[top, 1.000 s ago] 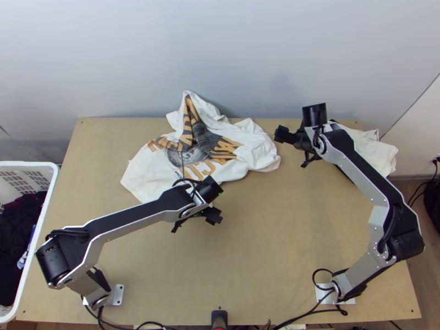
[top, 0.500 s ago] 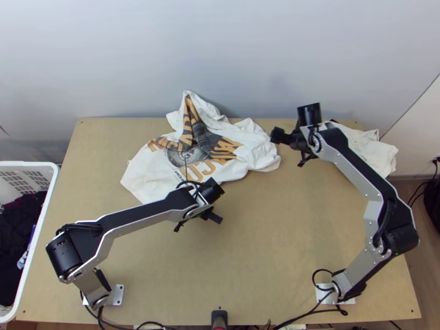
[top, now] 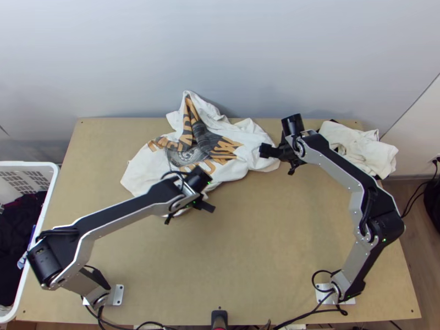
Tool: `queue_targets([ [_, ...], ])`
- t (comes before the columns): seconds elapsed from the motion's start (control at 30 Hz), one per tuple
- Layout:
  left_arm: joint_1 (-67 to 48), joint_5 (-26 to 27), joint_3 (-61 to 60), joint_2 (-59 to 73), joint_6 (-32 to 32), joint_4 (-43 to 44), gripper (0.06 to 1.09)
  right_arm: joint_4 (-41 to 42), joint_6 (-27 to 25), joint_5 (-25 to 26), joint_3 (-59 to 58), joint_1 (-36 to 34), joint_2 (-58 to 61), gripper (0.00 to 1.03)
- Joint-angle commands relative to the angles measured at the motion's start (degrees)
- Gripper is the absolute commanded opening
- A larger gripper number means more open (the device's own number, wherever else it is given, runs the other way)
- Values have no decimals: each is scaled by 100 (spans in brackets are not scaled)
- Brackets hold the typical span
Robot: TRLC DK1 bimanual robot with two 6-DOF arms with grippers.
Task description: Fold the t-shirt
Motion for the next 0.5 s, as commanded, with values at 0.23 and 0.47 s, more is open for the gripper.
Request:
queue_targets([
  [0.23,421,-2,-71,-523,23,-156,10,401,-469,77,-220,191,274,20],
  [0.47,799,-10,43,-884,23,-200,10,454,-653,367,-352,218,-25,3],
])
